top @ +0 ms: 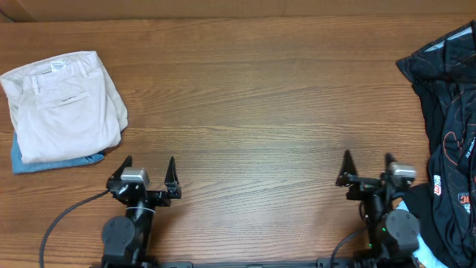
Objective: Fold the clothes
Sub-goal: 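Reach the right gripper into the black jersey pile and grasp one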
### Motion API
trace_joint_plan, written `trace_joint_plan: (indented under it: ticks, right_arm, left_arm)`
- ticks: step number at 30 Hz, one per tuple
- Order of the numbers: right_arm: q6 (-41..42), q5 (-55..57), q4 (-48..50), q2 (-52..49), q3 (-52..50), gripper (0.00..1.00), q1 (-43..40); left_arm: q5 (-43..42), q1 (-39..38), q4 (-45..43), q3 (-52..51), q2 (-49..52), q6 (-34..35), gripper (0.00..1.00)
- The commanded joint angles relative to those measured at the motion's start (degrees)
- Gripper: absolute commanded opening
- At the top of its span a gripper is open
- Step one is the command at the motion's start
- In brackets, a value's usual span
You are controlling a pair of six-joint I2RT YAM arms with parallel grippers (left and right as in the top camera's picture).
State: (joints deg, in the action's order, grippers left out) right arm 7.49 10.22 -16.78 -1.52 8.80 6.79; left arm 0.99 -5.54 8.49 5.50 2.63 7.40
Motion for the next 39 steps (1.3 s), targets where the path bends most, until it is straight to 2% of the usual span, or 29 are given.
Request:
trace_joint_plan:
  ticks: [1,7,14,19,27,31,39]
  right_arm:
    - [0.63,8.81,-1.64,-2.54,8.13,1.0,-0.15]
    - [-0.44,13.81,-3.54,-12.59,19.15,1.0,-0.15]
    - [-2.01,14.4,-8.44,-34.45,34.95,1.0,-0.17]
    - [-3.65,14.16,-11.96,-47.91,43.67,1.0,-1.9]
    - [-3.65,-0.26,-16.79,-68.22,55.74,1.0,-12.81]
    - [-4.31,-0.46,-14.36,-71.43,56.61,1.0,-17.53]
    - [-1.22,0.15,-5.81,-76.39,56.59,1.0,-34.16]
  left_arm:
    - [-1.05,-0.11,0.94,7.28,4.0,1.6,1.0]
    - [-1.05,-0.11,5.27,20.83,17.42,-1.49,1.0]
    - [-1.03,-0.11,17.33,37.13,35.28,-1.66,1.0]
    - [-2.14,-0.11,20.92,43.39,41.79,-1.66,1.0]
    - [-2.14,-0.11,21.55,44.92,44.19,-1.64,1.0]
    - [-2.14,-0.11,21.46,44.92,44.17,-1.62,1.0]
    - [-2.14,-0.11,21.51,44.92,44.19,-1.62,1.0]
